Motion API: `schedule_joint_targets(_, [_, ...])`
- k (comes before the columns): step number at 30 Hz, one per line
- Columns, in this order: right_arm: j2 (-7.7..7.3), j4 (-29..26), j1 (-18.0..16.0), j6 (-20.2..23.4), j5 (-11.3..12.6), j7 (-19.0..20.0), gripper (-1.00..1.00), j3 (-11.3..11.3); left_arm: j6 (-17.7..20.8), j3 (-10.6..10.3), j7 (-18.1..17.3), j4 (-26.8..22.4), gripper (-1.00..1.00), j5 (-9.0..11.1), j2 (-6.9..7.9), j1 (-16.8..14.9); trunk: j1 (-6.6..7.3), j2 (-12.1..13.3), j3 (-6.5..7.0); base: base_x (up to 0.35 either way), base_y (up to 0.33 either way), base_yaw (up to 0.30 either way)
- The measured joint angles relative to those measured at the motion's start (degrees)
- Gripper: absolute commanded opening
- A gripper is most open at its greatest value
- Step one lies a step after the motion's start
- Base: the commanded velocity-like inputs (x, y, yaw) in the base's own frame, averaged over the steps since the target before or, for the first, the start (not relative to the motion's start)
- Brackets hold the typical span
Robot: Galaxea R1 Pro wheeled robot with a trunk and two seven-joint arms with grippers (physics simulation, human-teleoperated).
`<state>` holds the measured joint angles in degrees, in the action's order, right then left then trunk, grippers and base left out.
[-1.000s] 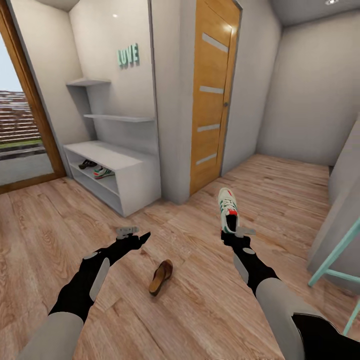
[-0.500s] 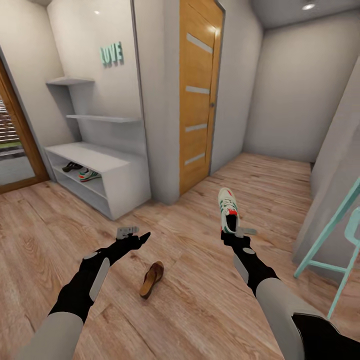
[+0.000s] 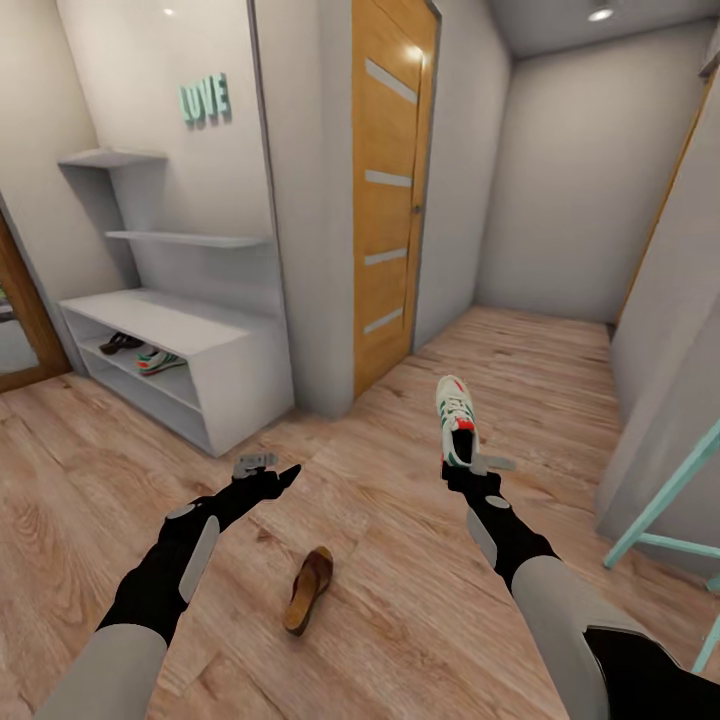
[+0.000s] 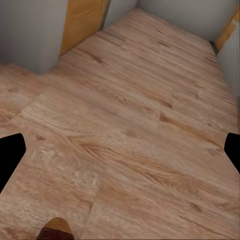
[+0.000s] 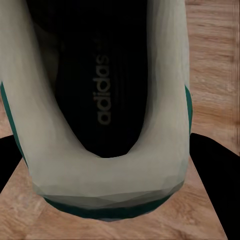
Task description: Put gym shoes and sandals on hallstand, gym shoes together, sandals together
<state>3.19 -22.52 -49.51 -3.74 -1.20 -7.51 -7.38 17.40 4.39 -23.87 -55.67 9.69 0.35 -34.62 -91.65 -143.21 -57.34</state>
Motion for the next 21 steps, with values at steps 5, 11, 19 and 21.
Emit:
schedule_joint_targets(5, [0.01, -0.02, -0.01, -0.01, 0.00, -0.01, -1.00, -0.03, -0.45, -0.04, 1.83, 0.32, 1.00, -0.15, 0.05, 0.05, -0.02, 0.00, 0.00, 0.124, 0.110, -0.189])
schedule_joint_targets(11, [0.01, -0.01, -0.01, 0.06, 0.02, 0.00, -1.00, 0.00, -4.82, -0.24, 9.18, 6.38, 1.00, -0.36, 0.05, 0.10, -0.03, 0.00, -0.01, 0.021, 0.018, -0.033])
schedule_joint_targets(19, [0.01, 0.01, -0.02, 0.09, 0.00, 0.07, -1.00, 0.05, -14.04, -0.34, 18.28, 13.67, 1.00, -0.33, 0.16, 0.10, -0.03, 0.00, 0.00, 0.001, 0.001, -0.002])
schedule_joint_targets(21, [0.01, 0.00, -0.02, 0.16, 0.00, 0.11, -1.00, 0.02, -14.27, -0.38, 18.62, 14.36, 1.00, -0.33, 0.17, 0.10, -0.03, 0.00, 0.00, 0.000, 0.000, 0.000])
